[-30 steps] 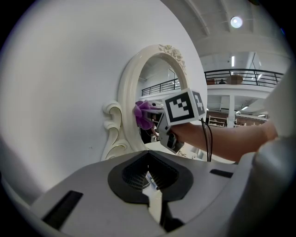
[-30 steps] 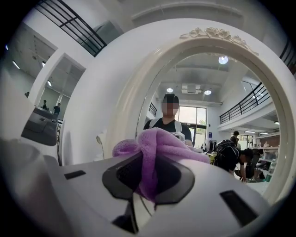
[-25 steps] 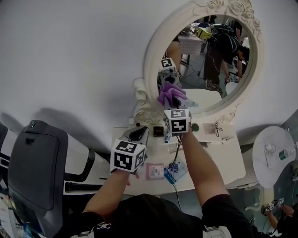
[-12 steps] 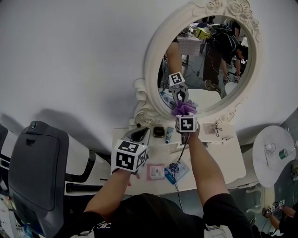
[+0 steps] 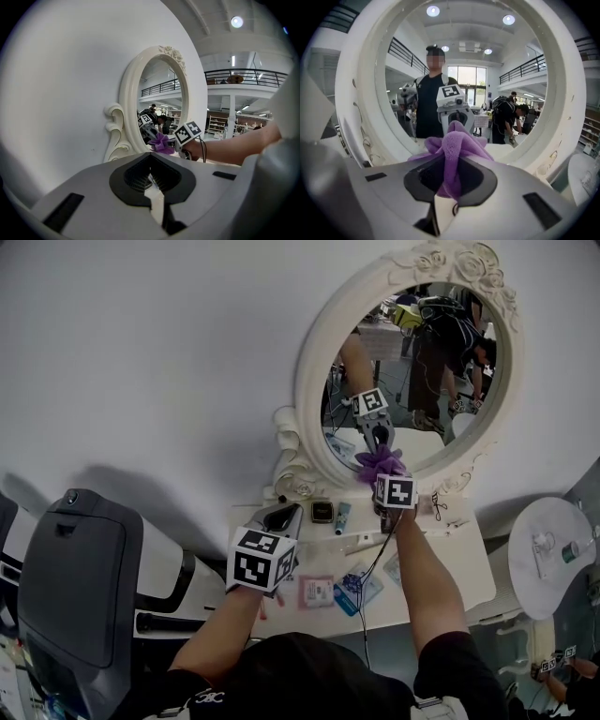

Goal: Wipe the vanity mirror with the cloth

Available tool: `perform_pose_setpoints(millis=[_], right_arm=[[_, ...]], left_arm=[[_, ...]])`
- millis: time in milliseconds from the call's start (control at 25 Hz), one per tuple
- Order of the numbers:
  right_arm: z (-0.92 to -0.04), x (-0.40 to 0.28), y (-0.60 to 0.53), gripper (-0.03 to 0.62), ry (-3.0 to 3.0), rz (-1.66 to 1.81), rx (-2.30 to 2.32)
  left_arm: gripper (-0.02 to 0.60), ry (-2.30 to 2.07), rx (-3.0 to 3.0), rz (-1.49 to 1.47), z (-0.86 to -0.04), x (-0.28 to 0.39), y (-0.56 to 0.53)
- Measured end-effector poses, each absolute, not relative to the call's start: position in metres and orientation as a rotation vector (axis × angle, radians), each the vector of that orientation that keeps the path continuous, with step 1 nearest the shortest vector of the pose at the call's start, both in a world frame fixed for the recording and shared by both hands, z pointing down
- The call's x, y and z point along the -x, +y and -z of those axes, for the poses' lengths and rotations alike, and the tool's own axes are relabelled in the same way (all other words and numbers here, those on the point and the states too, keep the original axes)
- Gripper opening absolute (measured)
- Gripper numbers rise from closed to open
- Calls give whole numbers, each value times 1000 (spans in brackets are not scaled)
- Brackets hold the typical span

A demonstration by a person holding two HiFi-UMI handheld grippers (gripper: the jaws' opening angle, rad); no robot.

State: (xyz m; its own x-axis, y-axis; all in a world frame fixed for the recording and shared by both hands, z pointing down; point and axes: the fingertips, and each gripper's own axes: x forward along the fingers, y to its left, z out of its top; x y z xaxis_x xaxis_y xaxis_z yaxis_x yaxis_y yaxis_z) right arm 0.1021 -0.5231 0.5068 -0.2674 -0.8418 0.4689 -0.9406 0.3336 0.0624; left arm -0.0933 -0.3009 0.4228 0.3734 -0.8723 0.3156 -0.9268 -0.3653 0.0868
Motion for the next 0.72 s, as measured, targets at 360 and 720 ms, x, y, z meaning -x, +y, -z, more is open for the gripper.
perform_pose_setpoints(millis=[360,720], right_arm=[[-262,-81,-505,61,-2562,198,-1620],[-41,-115,-497,61,-2594,496,-1782]], left_arm=[[6,-1536,-2439,-313,-421,75,-303],[6,-1523,-2453,-307,-420,71,-306]])
